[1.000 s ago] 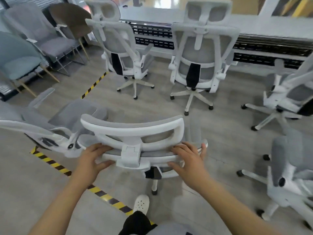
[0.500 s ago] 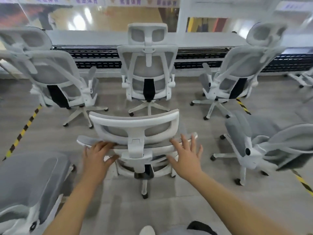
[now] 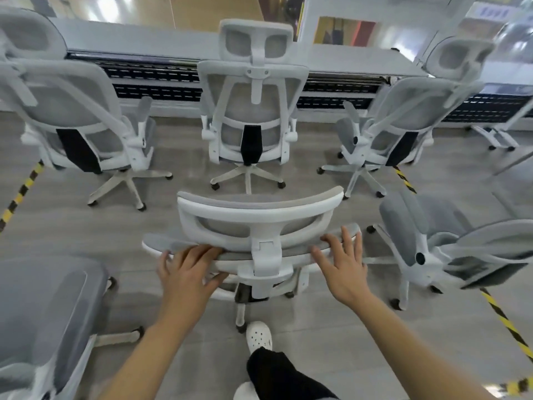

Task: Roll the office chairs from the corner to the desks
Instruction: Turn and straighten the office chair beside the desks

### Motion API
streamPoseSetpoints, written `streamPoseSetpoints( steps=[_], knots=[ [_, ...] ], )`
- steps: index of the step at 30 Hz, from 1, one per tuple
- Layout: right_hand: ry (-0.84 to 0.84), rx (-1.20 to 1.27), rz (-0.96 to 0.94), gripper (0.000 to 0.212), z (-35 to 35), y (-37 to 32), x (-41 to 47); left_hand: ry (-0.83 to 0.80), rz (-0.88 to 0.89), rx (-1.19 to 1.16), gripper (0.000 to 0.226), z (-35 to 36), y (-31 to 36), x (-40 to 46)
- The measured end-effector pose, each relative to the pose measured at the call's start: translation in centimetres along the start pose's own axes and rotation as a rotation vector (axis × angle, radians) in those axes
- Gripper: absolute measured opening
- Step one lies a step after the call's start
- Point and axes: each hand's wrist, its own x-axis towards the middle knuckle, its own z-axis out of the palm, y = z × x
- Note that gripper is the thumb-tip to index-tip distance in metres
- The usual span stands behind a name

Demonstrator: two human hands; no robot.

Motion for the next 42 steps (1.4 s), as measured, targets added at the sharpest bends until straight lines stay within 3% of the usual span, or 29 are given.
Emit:
streamPoseSetpoints(
  steps=[4,8,12,15,19,21,25,28,32,36,42],
  knots=[
    [0.079,0.078,0.054,0.053,-0.7,-0.8,1.6,-0.026,0.047,-0.205,0.037,-1.6,-0.9,1.2],
    [0.267,0.490,0.154,0.050,-2.7,-3.8,2.2,-0.036,0.031,-0.331,0.031,-5.5,-5.1,4.4],
    [0.383,0.708,0.003,0.052,-5.0,-8.2,2.2,-0.609,-0.067,-0.451,0.062,-8.6,-9.2,9.9],
    [0.419,0.621,-0.088,0.043,-5.2,-12.6,2.2,-1.062,0.082,-0.416,0.084,-8.4,-11.1,14.0],
    [0.469,0.331,0.061,0.059,-3.5,-17.1,1.6,-1.307,0.393,-0.287,0.081,-6.1,-11.3,17.1],
    [0.533,0.280,0.138,0.068,-2.0,-19.3,1.1,-1.386,0.480,-0.247,0.091,-4.8,-11.7,18.4],
    [0.634,0.356,0.332,0.070,1.6,-23.6,-0.7,-1.423,0.677,-0.260,0.094,-3.4,-12.2,18.8],
    [0.750,0.422,0.415,0.079,4.3,-25.9,-1.5,-1.402,0.717,-0.387,0.096,-3.4,-12.7,18.1],
    [0.805,0.318,0.506,0.083,6.5,-28.5,-1.6,-1.344,0.816,-0.449,0.098,-3.9,-13.6,17.5],
    [0.794,0.003,0.468,0.059,7.9,-29.0,-2.1,-1.348,0.801,-0.428,0.097,-3.9,-13.5,17.7],
    [0.794,-0.030,0.454,0.037,7.1,-27.2,-3.0,-1.428,0.758,-0.367,0.099,-3.3,-12.7,17.2]
  ],
)
